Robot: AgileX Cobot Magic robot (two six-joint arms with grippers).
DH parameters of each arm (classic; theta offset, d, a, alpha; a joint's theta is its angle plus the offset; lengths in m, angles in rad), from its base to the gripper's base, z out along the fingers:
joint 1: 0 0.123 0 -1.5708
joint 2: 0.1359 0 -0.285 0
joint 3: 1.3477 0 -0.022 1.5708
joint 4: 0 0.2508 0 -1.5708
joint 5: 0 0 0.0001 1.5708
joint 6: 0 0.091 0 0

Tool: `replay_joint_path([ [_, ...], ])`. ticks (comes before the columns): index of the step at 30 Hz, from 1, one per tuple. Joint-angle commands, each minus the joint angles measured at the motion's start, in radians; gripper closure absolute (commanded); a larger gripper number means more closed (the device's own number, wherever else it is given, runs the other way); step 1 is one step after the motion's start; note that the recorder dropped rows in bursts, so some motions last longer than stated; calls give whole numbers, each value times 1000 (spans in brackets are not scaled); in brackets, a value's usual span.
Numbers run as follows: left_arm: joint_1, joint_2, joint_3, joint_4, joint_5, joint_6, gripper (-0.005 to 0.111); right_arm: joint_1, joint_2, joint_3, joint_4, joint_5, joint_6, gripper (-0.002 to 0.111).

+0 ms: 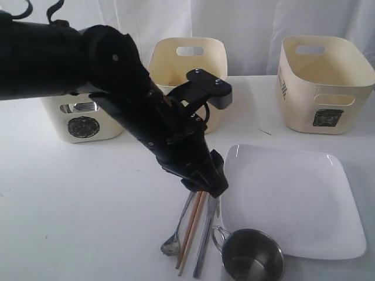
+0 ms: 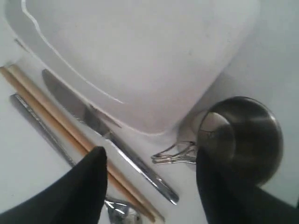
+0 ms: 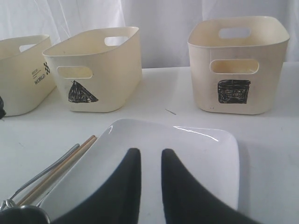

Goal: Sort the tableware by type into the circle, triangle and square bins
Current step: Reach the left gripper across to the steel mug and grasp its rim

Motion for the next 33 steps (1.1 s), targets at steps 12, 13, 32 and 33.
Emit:
replay_joint_path([
  [12, -36, 116, -149, -84, 237, 140, 46, -3, -6, 6, -4, -4, 3, 92],
  [13, -36, 123, -149, -73, 228, 140, 46, -3, -6, 6, -4, -4, 3, 92],
  [32, -63, 225, -150, -58, 121, 172, 46, -3, -6, 6, -4, -4, 37, 92],
  [33, -65, 225, -150, -58, 116, 174, 46, -3, -6, 6, -4, -4, 37, 92],
])
